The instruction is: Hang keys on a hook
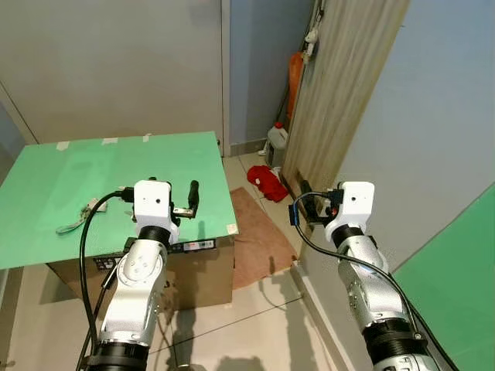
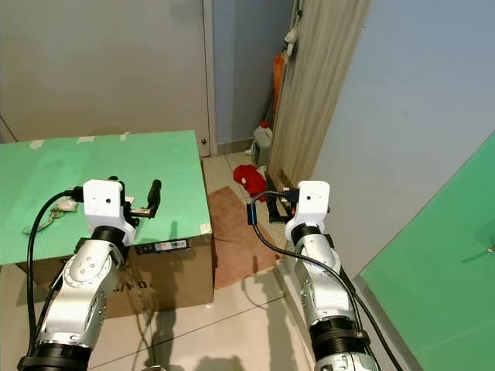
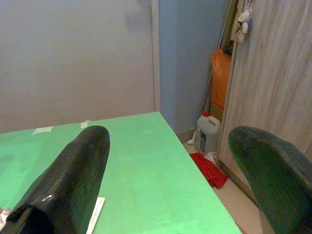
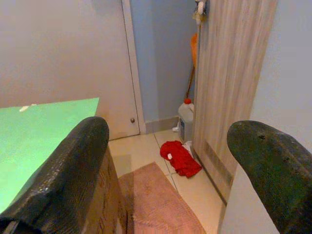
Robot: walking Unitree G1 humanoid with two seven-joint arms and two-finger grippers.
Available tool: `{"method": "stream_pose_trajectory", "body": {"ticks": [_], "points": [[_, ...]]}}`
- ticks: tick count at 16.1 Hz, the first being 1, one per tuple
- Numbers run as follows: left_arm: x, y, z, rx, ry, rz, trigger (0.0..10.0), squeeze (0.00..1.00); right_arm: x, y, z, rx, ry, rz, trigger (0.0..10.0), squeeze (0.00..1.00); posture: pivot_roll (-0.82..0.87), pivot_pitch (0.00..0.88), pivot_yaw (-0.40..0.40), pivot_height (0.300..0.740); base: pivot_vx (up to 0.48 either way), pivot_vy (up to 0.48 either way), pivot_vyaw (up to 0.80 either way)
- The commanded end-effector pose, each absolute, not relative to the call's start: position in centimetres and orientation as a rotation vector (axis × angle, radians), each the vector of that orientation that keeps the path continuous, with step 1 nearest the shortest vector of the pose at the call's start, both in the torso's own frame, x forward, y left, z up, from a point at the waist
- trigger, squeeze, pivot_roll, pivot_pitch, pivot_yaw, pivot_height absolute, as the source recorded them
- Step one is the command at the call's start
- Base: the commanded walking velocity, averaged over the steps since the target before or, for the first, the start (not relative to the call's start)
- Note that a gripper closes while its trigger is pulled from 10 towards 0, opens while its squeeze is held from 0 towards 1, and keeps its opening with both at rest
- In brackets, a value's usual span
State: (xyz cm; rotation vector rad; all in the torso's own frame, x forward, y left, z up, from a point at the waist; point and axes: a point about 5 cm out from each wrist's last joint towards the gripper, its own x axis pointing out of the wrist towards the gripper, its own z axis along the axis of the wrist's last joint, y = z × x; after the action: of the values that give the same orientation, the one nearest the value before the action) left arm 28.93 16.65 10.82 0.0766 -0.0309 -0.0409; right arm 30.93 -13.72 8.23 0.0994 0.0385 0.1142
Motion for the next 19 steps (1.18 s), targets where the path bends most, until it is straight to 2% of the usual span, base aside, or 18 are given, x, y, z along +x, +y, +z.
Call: {"method": "stream_pose_trajectory", "body": {"ticks": [1, 9, 11, 13, 17, 19], "points": [[29.2, 16.32, 11.0, 0.071, -0.035, -0.059, 10.0, 0.0, 31.12, -13.82, 8.43, 0.107, 0.031, 0.11, 10.0, 0.0, 0.03, 0.0, 0.004, 0.74, 0.0, 0.0, 0.0], [29.13, 16.03, 10.41, 0.04, -0.001, -0.056, 10.0, 0.0, 30.98, -13.59, 7.98, 0.099, 0.056, 0.132, 10.0, 0.0, 0.03, 0.0, 0.001, 0.74, -0.355, 0.283, 0.0], [29.15, 16.28, 10.38, 0.051, 0.001, -0.036, 10.0, 0.0, 30.97, -13.55, 7.92, 0.098, 0.061, 0.134, 10.0, 0.0, 0.03, 0.0, 0.001, 0.74, 0.0, 0.437, 0.0], [29.16, 16.29, 10.38, 0.065, 0.002, -0.032, 10.0, 0.0, 30.91, -13.24, 7.97, 0.105, 0.057, 0.171, 10.0, 0.0, 0.03, 0.0, 0.0, 0.74, 0.0, 0.0, 0.0], [29.07, 16.32, 10.26, 0.06, 0.011, -0.025, 10.0, 0.0, 30.83, -13.24, 7.83, 0.074, 0.072, 0.17, 10.0, 0.0, 0.03, 0.0, -0.001, 0.74, 0.0, 0.0, 0.73], [29.07, 16.33, 10.14, 0.061, 0.017, -0.024, 10.0, 0.0, 30.88, -13.52, 7.51, 0.061, 0.093, 0.14, 10.0, 0.0, 0.03, 0.0, -0.002, 0.74, 0.0, 0.0, 0.0]]}}
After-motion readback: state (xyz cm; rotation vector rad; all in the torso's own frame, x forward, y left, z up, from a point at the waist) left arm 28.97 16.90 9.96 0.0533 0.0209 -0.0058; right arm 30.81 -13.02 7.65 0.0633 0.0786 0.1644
